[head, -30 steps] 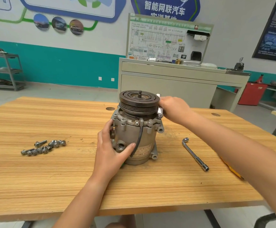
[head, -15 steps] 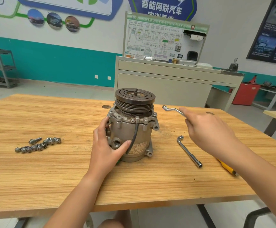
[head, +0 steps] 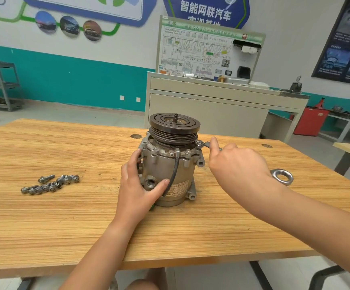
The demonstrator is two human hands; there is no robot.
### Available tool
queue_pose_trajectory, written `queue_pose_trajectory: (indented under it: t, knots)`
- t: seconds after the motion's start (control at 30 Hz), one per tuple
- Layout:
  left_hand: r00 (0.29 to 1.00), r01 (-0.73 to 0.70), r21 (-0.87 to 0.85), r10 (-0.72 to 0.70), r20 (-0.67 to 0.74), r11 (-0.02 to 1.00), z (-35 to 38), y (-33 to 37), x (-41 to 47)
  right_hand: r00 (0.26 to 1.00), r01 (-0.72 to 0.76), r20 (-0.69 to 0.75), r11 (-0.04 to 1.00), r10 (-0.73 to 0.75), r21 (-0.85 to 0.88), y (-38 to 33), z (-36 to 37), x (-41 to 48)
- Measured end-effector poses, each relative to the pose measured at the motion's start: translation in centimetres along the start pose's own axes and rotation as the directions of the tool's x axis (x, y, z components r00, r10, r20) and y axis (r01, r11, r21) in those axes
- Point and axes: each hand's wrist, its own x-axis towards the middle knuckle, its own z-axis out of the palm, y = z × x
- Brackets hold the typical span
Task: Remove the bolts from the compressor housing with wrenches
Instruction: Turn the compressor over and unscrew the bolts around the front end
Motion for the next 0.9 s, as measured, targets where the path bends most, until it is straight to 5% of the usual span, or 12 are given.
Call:
queue_pose_trajectory:
  t: [0.57,0.9]
  knots:
    - [1.0,-0.014,-0.009,0.014,-0.014,1.0,0.1,0.2,0.0,0.986,0.071,-0.157,0.996,-0.063,0.046,2.5,2.6,0.1]
    - [1.0,-0.008,-0.005,0.008,-0.014,1.0,0.0,0.2,0.0,0.998,0.051,-0.04,0.999,-0.051,0.018,2.2,0.3,1.0]
